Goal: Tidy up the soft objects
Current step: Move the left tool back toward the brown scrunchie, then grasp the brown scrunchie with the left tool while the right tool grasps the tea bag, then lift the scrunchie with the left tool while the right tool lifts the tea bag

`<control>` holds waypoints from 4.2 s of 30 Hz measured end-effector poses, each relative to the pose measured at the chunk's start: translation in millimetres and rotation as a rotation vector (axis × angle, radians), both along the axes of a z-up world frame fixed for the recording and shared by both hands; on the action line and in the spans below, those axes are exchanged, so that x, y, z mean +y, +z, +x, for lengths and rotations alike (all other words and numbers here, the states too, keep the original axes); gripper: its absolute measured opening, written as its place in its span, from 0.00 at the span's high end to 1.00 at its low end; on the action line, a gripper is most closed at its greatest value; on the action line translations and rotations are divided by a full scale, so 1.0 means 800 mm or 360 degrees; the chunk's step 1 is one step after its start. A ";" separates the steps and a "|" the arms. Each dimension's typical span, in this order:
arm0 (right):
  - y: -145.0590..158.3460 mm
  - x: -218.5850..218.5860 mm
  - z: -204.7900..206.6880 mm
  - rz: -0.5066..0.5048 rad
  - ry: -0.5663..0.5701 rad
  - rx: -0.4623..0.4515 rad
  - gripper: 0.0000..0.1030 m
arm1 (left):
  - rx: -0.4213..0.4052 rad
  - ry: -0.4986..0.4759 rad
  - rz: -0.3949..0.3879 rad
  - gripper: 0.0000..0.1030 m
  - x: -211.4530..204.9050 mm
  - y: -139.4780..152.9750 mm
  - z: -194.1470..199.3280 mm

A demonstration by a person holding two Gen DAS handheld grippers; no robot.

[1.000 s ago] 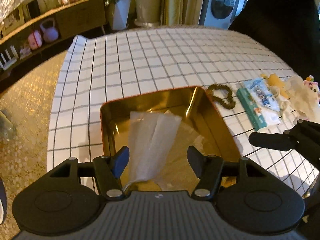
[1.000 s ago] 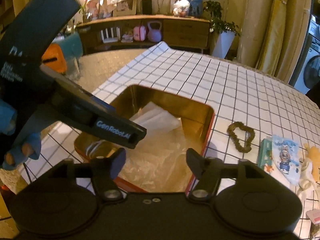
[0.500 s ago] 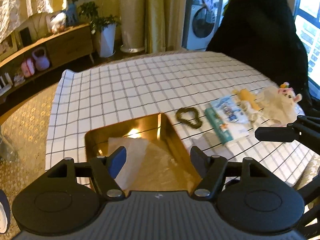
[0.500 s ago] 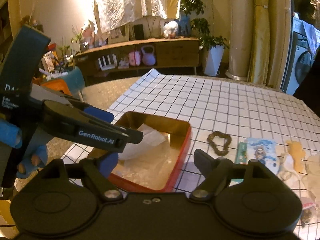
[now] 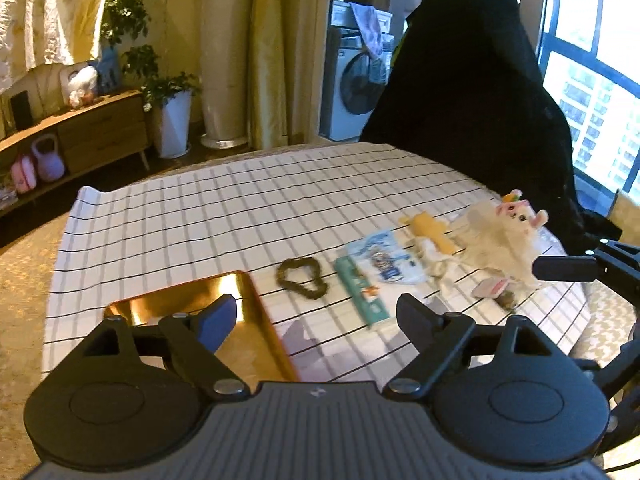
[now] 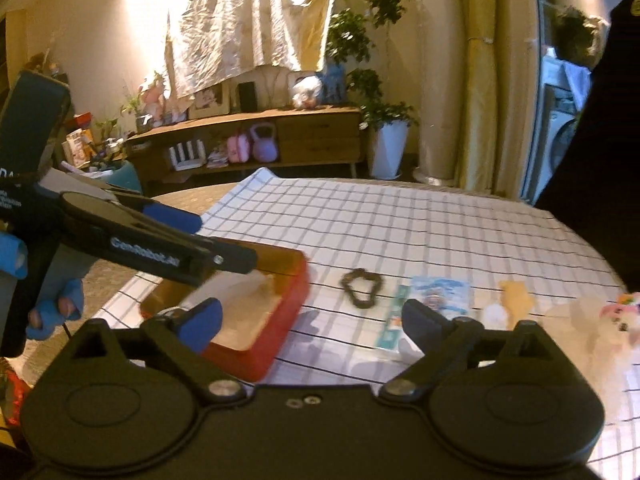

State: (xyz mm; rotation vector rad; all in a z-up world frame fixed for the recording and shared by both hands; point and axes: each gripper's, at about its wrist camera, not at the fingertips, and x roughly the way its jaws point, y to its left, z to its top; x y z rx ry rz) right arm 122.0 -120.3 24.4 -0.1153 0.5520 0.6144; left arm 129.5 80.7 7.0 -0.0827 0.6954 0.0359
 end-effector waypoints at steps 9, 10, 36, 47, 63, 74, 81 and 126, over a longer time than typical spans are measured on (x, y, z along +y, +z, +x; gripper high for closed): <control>-0.018 -0.079 0.005 -0.0014 -0.0209 -0.0070 0.01 | -0.0071 -0.0008 -0.0068 0.01 -0.030 -0.023 0.030; -0.021 -0.087 0.007 -0.0012 -0.0234 -0.0072 0.01 | -0.0063 -0.0004 -0.0073 0.01 -0.033 -0.027 0.033; -0.131 -0.195 0.075 -0.0030 -0.0556 0.0191 0.08 | 0.0136 0.0580 -0.0058 0.01 -0.032 -0.118 0.187; -0.155 -0.202 0.097 -0.0051 -0.0525 0.0277 0.20 | 0.0333 0.0729 -0.0140 0.07 -0.003 -0.155 0.243; -0.168 -0.196 0.121 -0.0074 -0.0461 0.0319 0.28 | 0.0416 0.0731 -0.0015 0.39 -0.011 -0.166 0.282; -0.179 -0.192 0.133 -0.0139 -0.0514 0.0342 0.44 | 0.0419 0.0705 0.0077 0.63 0.007 -0.169 0.293; -0.179 -0.195 0.134 -0.0150 -0.0590 0.0329 0.73 | 0.0396 0.0617 -0.0003 0.90 0.006 -0.165 0.283; -0.142 -0.210 0.081 0.0004 -0.0568 0.0262 0.89 | 0.0481 0.0439 -0.0277 0.77 0.026 -0.150 0.242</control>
